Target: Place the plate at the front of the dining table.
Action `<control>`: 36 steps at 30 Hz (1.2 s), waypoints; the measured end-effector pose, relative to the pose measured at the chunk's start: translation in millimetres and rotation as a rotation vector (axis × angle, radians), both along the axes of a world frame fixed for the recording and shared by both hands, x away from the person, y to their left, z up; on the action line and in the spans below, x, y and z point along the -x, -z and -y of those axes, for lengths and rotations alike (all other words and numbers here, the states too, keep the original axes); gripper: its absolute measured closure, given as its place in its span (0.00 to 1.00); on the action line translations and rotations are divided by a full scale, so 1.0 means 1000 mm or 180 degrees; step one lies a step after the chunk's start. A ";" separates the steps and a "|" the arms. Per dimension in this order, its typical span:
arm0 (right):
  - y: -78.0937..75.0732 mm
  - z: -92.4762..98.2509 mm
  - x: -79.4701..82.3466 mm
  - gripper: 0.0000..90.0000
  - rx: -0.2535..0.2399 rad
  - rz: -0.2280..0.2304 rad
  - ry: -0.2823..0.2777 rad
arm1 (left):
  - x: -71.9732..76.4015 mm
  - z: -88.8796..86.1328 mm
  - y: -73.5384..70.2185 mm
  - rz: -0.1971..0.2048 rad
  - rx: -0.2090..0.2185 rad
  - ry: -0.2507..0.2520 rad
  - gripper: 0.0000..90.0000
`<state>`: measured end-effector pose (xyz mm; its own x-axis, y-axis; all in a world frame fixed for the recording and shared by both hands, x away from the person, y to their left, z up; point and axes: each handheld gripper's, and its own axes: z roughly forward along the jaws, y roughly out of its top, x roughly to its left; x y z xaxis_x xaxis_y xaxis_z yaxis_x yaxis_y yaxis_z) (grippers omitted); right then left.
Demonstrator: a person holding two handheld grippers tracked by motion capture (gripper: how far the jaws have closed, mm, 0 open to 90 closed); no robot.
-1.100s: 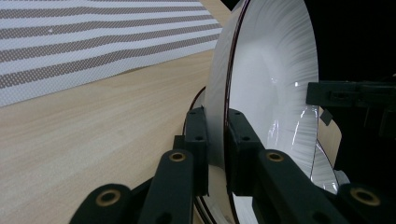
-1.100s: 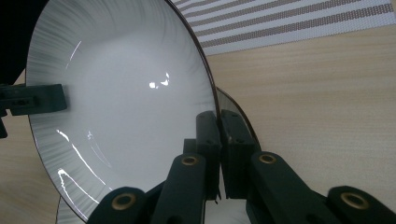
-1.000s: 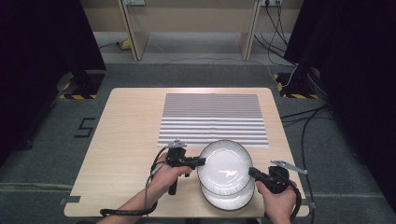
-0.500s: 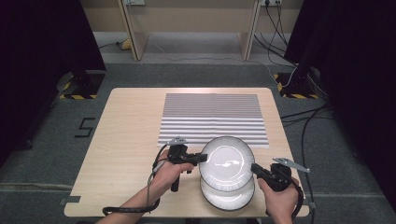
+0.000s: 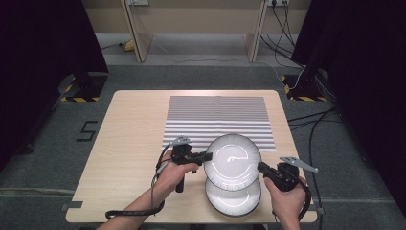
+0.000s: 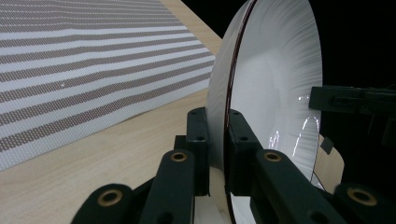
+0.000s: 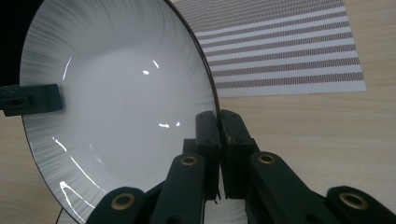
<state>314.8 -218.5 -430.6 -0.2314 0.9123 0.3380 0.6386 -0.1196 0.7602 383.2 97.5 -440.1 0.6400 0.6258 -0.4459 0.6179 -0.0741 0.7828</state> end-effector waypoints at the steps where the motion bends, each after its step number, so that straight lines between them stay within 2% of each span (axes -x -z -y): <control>1: -0.002 0.000 -0.001 0.97 0.0008 0.0012 0.0001 | -0.001 0.000 -0.001 0.0007 0.0007 -0.0012 0.91; 6: -0.008 -0.002 -0.006 0.97 0.0052 0.0062 -0.0011 | -0.003 -0.001 -0.004 0.0067 0.0022 -0.0041 0.91; 9: -0.010 -0.002 -0.009 0.97 0.0056 0.0103 -0.0014 | -0.005 -0.001 -0.007 0.0162 0.0027 -0.0032 0.91; 22: -0.020 -0.007 -0.016 0.97 0.0105 0.0227 -0.0009 | -0.012 -0.005 -0.015 0.0217 0.0070 -0.0083 0.91; 36: -0.026 -0.013 -0.025 0.97 0.0106 0.0285 -0.0004 | -0.018 -0.009 -0.021 0.0297 0.0056 -0.0137 0.91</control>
